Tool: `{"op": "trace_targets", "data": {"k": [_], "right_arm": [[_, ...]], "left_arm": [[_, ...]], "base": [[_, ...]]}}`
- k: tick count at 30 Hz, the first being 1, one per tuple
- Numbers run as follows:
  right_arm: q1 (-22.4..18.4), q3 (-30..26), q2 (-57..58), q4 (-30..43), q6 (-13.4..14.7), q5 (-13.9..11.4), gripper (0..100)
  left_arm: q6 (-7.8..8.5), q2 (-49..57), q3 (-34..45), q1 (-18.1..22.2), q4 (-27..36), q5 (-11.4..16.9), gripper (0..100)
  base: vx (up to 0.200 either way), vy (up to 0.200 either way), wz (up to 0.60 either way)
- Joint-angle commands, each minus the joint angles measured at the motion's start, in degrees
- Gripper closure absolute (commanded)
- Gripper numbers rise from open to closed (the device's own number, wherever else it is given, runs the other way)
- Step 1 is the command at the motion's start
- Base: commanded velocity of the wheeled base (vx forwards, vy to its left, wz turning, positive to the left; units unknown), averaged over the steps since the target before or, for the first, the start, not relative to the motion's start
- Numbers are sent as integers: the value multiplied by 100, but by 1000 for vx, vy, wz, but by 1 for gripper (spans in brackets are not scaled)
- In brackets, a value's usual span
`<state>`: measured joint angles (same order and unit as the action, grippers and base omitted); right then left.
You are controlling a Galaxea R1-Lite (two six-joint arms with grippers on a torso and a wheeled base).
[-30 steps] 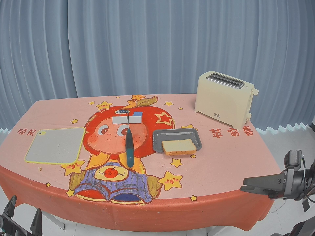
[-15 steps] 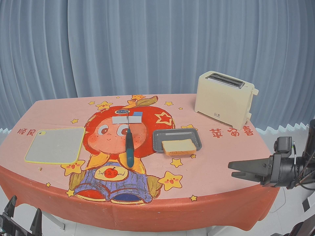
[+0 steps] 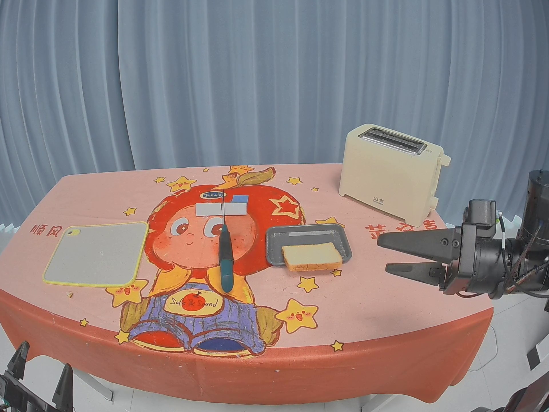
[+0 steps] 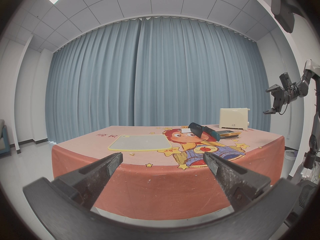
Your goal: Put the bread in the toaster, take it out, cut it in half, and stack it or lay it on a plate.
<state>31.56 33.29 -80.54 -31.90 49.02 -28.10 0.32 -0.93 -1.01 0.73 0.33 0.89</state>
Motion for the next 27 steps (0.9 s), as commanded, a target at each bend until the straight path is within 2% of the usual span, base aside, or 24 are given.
{"op": "trace_targets", "data": {"k": [1, 6, 15, 27], "right_arm": [[17, 81, -163, 0, 2, -3, 0], [17, 98, -199, 0, 2, -3, 0], [-1, 336, -339, -9, 530, -3, 0], [166, 336, -471, -9, 556, -3, 0]], "left_arm": [[3, 93, 101, -3, 2, -1, 0], [3, 93, 101, -3, 2, -1, 0], [3, 93, 101, -3, 2, -1, 0], [3, 93, 101, 6, 2, -1, 0]], "base": [[0, 0, 0], [0, 0, 0], [0, 0, 0], [0, 0, 0]]}}
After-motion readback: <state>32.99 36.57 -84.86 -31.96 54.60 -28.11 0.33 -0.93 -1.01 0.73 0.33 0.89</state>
